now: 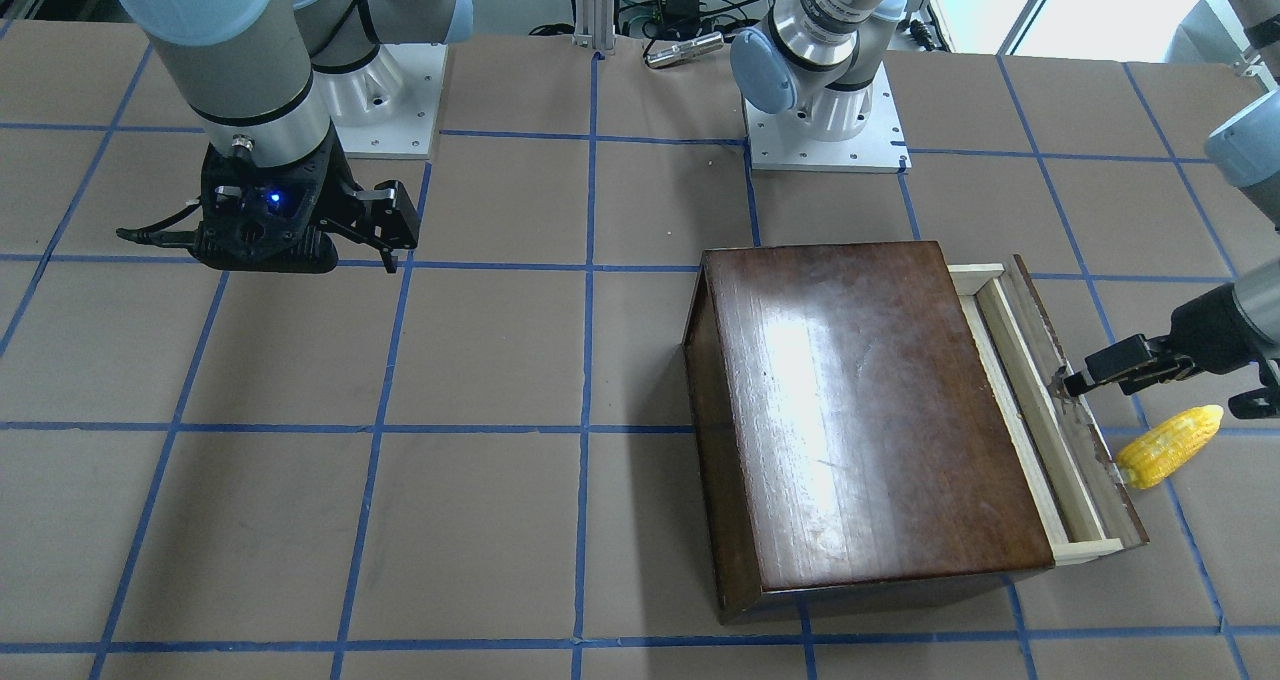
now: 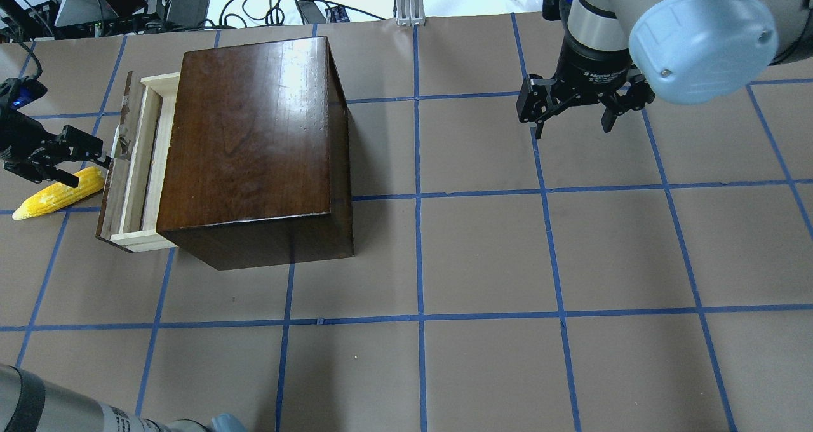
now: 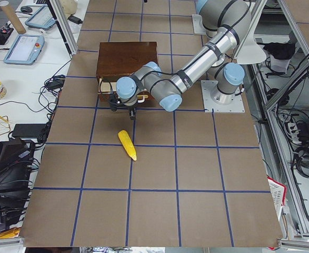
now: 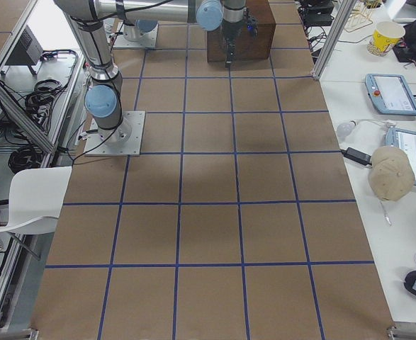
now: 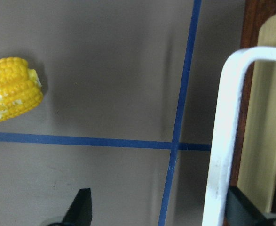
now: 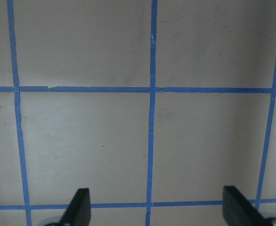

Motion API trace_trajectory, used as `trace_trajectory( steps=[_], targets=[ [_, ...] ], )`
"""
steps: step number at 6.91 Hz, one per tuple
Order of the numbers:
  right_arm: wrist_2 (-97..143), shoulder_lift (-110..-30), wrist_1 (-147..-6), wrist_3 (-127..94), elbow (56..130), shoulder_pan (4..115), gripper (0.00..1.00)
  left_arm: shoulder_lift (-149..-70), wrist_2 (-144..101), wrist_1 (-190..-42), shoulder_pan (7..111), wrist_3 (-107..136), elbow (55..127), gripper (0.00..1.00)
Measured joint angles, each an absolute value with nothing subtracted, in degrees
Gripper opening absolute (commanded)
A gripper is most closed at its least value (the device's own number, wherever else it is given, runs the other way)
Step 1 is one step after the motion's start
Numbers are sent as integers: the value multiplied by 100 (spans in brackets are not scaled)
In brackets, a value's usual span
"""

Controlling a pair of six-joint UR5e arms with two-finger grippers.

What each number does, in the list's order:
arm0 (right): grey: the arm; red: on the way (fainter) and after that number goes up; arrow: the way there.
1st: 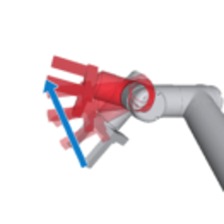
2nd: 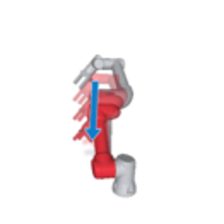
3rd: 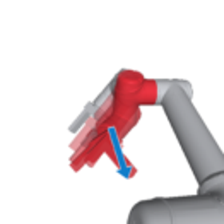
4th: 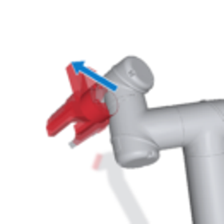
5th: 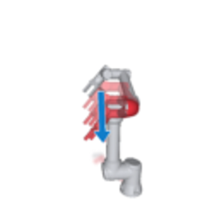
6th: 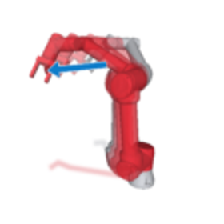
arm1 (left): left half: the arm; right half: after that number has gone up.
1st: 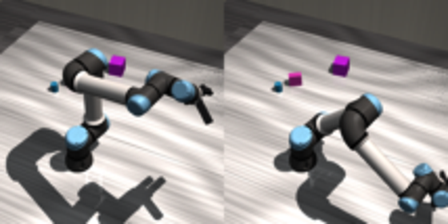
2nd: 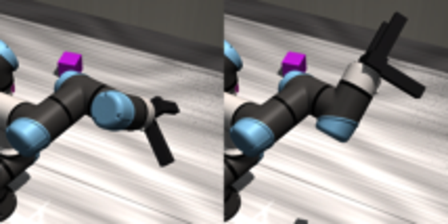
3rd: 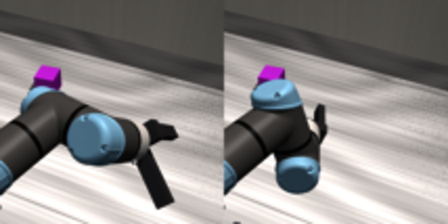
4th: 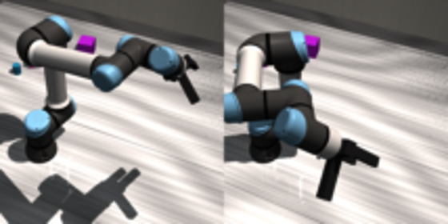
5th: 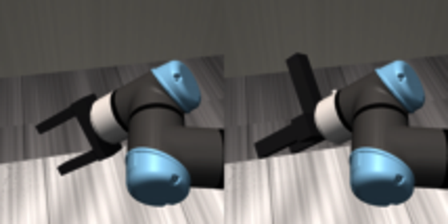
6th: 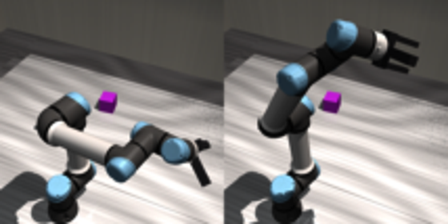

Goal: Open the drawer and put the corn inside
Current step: 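Release the handle and move the left gripper over the corn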

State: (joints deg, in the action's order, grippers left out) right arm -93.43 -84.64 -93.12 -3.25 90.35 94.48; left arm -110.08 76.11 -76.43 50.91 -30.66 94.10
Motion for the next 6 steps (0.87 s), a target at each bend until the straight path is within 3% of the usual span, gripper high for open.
trace_trajectory(
  steps=[6],
  targets=[
    [-9343, -8464, -9313, -325, 9035, 9448, 100, -11042, 8147, -7573, 4982, -3509, 9031, 100]
  ],
)
